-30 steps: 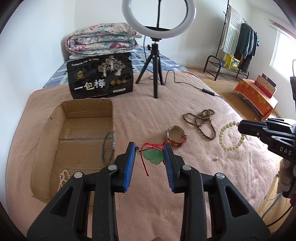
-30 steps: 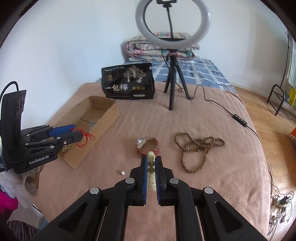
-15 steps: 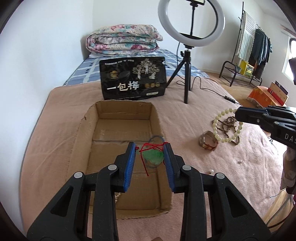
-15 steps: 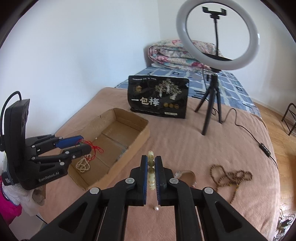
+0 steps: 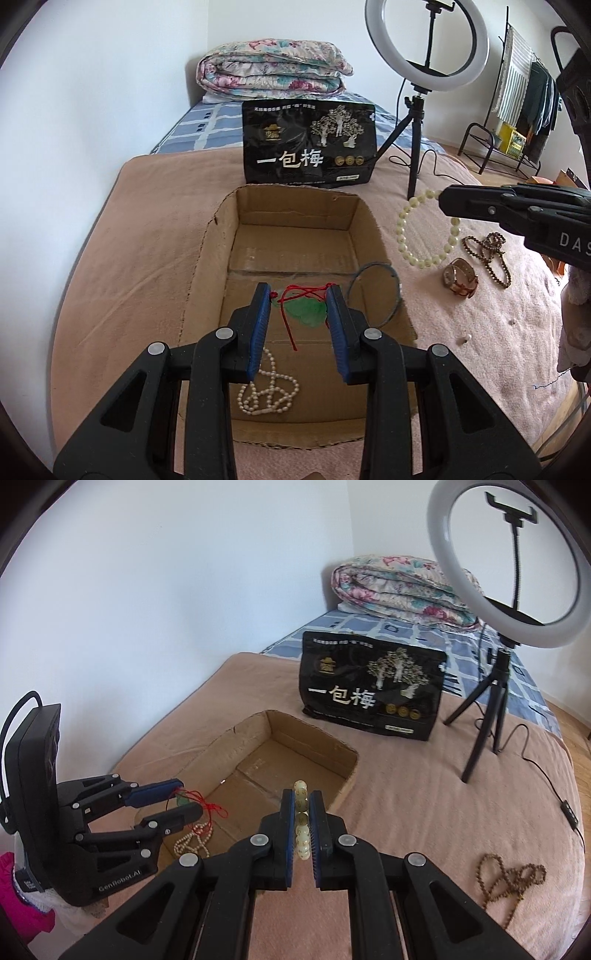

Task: Organize jewelry
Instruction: 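Carry the jade pendant with the left tool and the bracelet with the right tool to the box, then open the left tool over the box while the right tool releases the bracelet inside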

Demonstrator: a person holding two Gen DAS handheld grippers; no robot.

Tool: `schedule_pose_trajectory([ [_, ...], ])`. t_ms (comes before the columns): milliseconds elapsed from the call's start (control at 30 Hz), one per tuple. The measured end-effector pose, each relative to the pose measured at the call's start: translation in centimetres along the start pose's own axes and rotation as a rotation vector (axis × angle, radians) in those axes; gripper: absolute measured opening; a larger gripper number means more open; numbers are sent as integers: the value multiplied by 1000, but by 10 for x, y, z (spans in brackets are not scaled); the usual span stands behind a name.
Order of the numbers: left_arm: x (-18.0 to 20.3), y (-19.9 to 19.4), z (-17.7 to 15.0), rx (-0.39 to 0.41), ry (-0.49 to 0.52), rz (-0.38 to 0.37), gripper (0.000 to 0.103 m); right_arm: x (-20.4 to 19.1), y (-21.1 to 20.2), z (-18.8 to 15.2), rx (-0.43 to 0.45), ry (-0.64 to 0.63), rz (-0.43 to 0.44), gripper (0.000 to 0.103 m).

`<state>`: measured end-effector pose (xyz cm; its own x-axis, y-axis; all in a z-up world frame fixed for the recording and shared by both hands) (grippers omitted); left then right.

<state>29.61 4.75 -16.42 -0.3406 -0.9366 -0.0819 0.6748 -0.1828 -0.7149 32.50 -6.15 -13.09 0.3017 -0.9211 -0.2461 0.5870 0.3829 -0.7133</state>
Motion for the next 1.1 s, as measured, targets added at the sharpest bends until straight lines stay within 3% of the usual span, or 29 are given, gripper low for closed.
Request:
schedule_pose_trajectory([
  [500, -19, 13, -15, -32, -20, -6, 31, -16, 54, 3, -54, 5, 5, 7],
  [533, -18, 13, -16, -34, -22, -13, 31, -14, 55, 4, -55, 14, 7, 14],
  [567, -18, 13, -16, -36, -23, -18, 31, -13, 54, 5, -50, 23, 8, 30],
  [600, -17, 15, -17, -46, -24, -19, 31, -12, 53, 6, -40, 29, 3, 36],
  [667, -17, 16, -19, -58, -26, -19, 41, -11, 50, 7, -28, 33, -1, 42],
  [700, -17, 15, -19, -56, -29, -16, 54, -10, 48, 7, -26, 35, -3, 43],
  [767, -18, 11, -18, -41, -30, -1, 59, -8, 44, 8, -16, 33, -15, 61],
  [967, -17, 6, -19, -42, -46, -2, 59, -5, 30, 10, 13, 40, -30, 75],
  [1100, -12, -2, -18, -34, -35, 8, 59, -5, 18, 10, 32, 38, -36, 78],
])
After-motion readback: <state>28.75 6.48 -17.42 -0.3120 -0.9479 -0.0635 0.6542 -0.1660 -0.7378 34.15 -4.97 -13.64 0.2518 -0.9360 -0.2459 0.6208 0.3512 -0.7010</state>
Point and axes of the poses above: each gripper's, at about its wrist camera, not at the fingertips, and y roughly the way its jaws point, x to its right, z to its top, the point moved 8 cm from there along y, roughly the way its jaws point, and after that the axes turned 13 degrees about y, right-handed, at the moved point
